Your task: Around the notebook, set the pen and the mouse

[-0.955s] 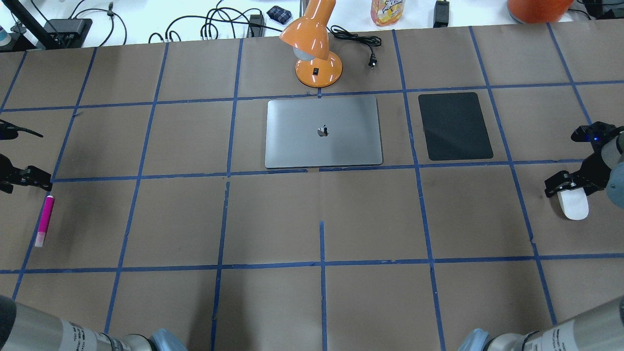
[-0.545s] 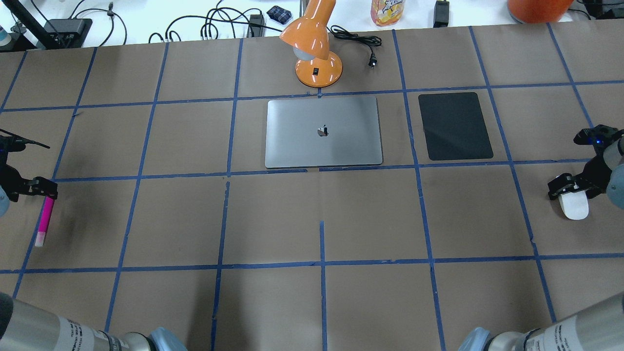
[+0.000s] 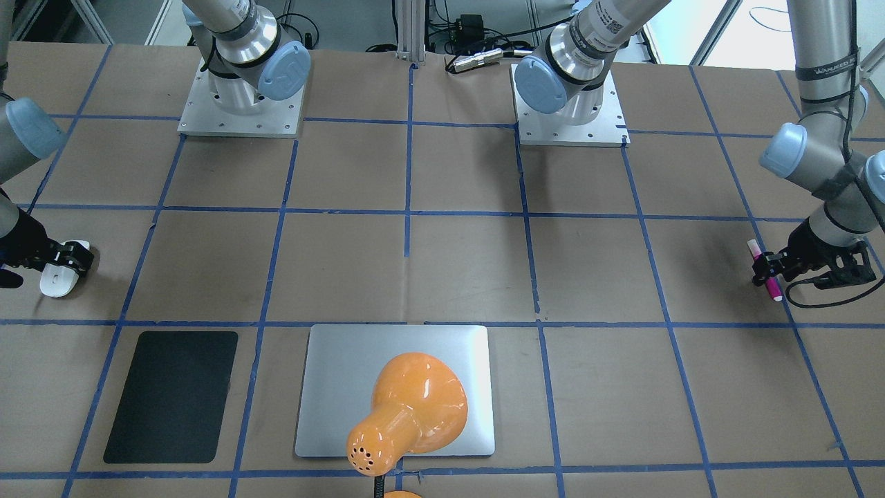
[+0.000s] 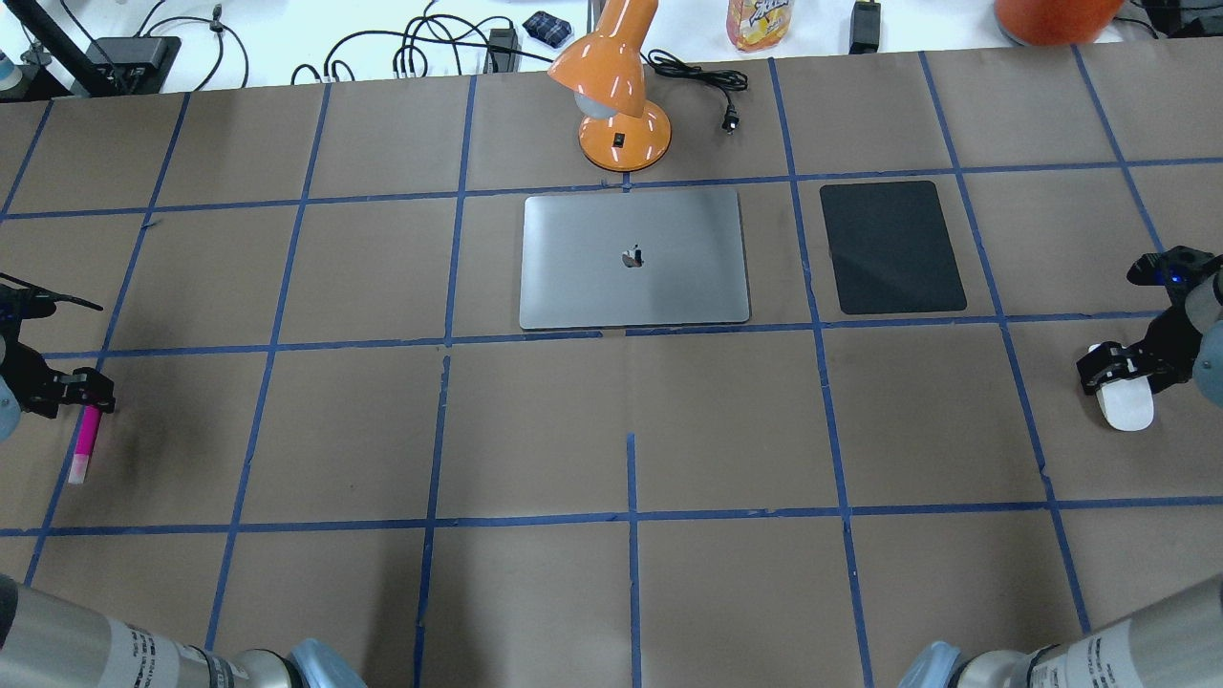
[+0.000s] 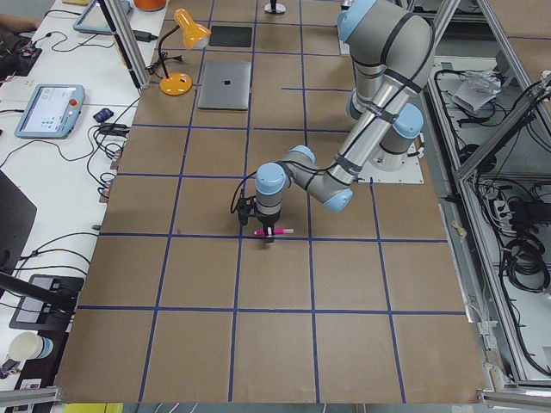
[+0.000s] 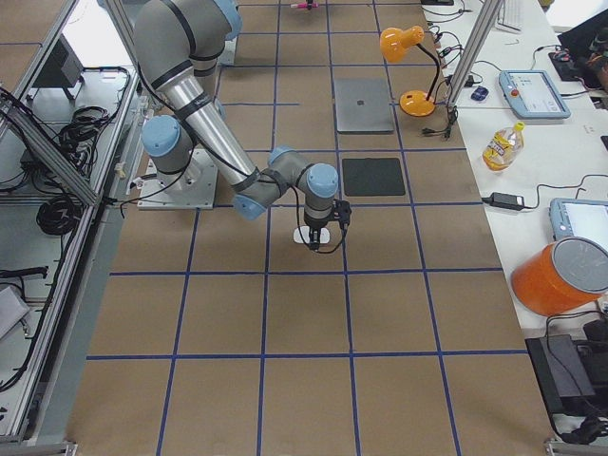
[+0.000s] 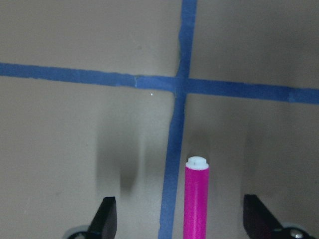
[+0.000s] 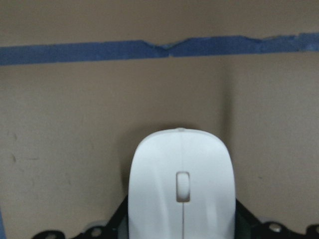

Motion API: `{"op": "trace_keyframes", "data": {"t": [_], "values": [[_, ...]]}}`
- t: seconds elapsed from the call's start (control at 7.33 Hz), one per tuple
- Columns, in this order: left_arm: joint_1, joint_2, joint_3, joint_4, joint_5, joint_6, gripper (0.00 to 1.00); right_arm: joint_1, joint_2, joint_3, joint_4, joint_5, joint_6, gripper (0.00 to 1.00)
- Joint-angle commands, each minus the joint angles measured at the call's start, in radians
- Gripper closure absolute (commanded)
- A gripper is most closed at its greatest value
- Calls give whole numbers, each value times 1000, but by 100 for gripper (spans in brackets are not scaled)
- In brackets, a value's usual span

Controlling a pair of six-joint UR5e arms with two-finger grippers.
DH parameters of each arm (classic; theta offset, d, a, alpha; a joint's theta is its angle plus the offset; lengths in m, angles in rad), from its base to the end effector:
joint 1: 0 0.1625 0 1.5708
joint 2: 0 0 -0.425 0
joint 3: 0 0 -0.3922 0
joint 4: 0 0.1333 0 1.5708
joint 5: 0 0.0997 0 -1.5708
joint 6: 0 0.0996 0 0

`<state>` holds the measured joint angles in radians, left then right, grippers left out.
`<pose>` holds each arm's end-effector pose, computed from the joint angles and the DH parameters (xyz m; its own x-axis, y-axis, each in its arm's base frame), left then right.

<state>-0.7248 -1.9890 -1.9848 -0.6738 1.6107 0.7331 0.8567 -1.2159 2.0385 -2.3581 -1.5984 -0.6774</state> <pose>0.3205 -0.4565 0.1680 -0.9908 -0.1144 -0.0729 -0.1131 0.9933 -0.0215 -0.2358 -0.4714 0.1705 -0.9993 0.0362 -0.0006 0.0362 0.9983 0.0448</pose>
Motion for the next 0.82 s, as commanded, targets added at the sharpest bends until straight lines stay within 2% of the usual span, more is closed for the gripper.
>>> {"op": "trace_keyframes", "data": {"t": [0.0,0.14,0.27,0.41,0.68], "values": [[27,12,1,-26,3,26,95,10,-2,-33,34,0,10,59],[22,16,4,-27,2,28,100,37,-17,-70,36,9,15,59],[30,16,6,-52,-29,31,100,127,-23,-148,92,18,69,58],[22,31,18,-117,-37,22,100,268,-1,-266,130,9,105,57],[-28,117,53,-301,-38,-99,100,411,173,-491,194,14,284,56]]}}
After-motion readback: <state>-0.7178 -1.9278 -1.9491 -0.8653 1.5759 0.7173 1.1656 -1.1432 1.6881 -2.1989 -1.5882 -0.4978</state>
